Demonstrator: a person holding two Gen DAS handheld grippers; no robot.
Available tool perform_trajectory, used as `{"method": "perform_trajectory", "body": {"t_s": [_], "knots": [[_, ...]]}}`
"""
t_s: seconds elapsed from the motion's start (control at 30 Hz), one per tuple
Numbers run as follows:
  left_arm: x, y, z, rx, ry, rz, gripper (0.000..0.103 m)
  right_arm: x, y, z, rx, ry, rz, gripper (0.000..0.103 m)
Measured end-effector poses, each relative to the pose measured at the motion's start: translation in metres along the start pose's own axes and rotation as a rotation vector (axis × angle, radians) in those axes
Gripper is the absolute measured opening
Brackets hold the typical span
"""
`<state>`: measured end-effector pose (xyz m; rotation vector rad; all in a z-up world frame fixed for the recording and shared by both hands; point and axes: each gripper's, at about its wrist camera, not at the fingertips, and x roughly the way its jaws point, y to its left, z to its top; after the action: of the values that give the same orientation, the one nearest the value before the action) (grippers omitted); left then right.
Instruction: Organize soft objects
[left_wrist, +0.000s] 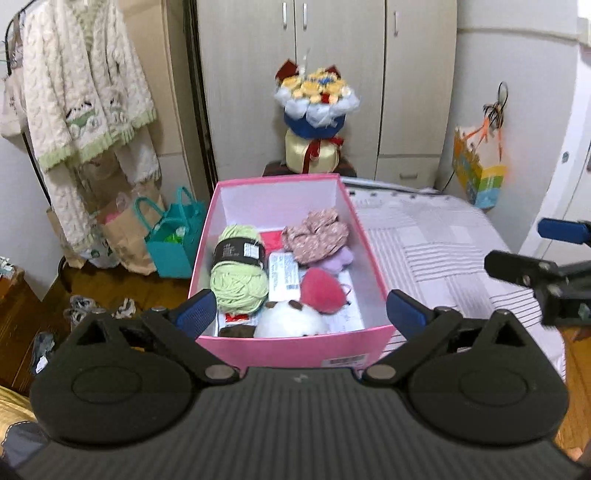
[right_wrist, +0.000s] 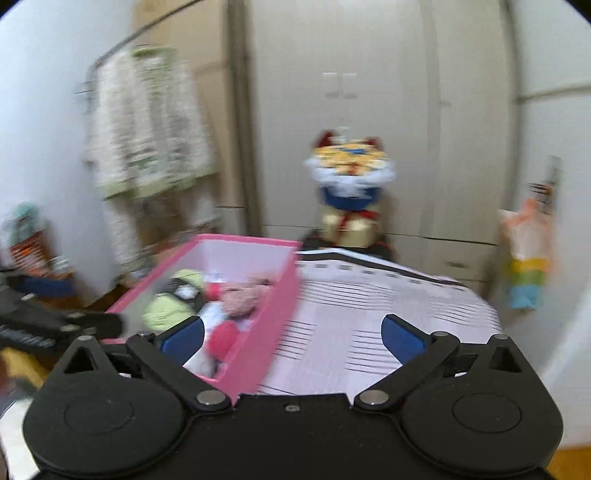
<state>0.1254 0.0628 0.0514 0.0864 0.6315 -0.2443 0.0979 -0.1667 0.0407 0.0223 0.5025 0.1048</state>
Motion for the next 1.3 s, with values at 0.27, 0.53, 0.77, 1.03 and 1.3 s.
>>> {"method": "perform_trajectory", "body": {"t_s": [0.27, 0.53, 0.77, 1.03, 1.3], "knots": [[-0.015, -0.019, -0.011, 0.002, -0.088, -0.001, 0.103, -0.030, -0.025, -0.012, 0.139, 0.013, -0.012, 0.103], [-0.011, -0.027, -0.018, -0.027, -0.093, -0.015, 0.103, -0.041, -0.029, -0.028, 0.125, 0.013, -0.054, 0.103], [-0.011, -0.036, -0.027, -0.017, -0.082, -0.005, 0.103, -0.057, -0.024, -0.037, 0.104, -0.017, -0.016, 0.103], [-0.021, -0.042, -0.043, -0.009, -0.102, 0.003, 0.103, -0.071, -0.017, -0.051, 0.087, -0.035, -0.071, 0.103], [-0.025, -0.049, -0.053, 0.007, -0.125, 0.025, 0.103, -0.080, -0.018, -0.066, 0.091, -0.058, -0.129, 0.103]]}}
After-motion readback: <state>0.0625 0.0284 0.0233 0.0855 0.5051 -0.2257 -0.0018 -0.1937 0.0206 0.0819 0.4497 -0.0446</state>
